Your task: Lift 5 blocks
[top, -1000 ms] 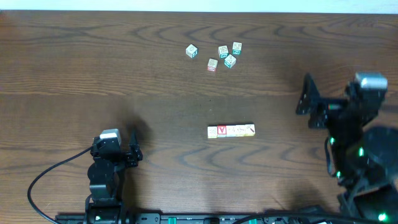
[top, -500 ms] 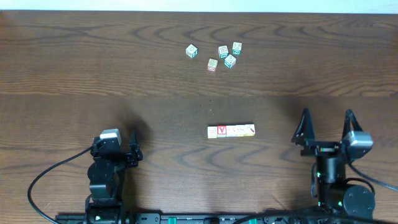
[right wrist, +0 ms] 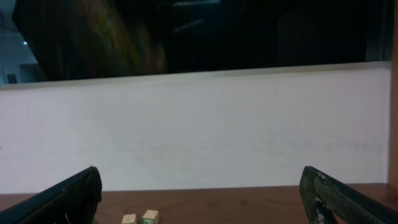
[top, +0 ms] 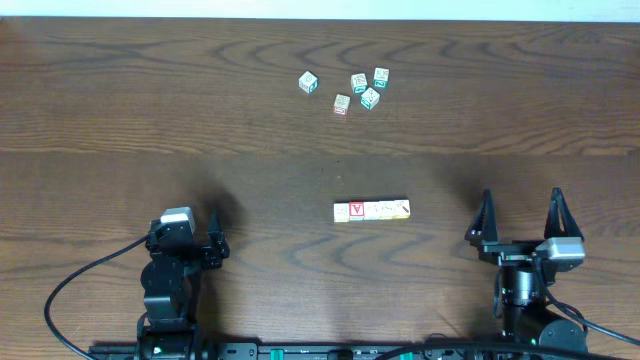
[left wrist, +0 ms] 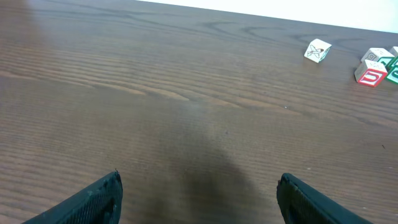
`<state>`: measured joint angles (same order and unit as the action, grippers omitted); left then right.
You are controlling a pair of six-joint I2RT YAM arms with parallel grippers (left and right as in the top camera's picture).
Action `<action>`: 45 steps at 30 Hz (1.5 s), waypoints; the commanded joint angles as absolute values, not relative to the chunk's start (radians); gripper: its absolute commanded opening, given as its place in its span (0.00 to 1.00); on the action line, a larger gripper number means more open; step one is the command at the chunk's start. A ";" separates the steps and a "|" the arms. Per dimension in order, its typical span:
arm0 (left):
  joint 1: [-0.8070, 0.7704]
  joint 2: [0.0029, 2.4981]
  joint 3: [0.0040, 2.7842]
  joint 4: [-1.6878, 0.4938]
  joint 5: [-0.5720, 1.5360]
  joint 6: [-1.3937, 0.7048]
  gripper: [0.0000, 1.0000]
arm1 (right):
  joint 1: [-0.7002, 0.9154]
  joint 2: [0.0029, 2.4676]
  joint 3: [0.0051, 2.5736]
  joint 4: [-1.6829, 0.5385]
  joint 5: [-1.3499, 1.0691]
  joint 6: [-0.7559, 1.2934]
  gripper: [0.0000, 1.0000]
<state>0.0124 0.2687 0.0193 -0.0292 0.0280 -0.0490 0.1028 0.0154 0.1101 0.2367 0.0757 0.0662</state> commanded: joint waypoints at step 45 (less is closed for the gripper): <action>0.017 0.271 0.004 -0.068 0.031 -0.050 0.80 | -0.084 0.005 0.006 -0.074 -0.039 -0.024 0.99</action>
<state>0.0124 0.2687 0.0193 -0.0292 0.0280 -0.0490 -0.0784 0.0109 0.0071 -0.0689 -0.0521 -0.0120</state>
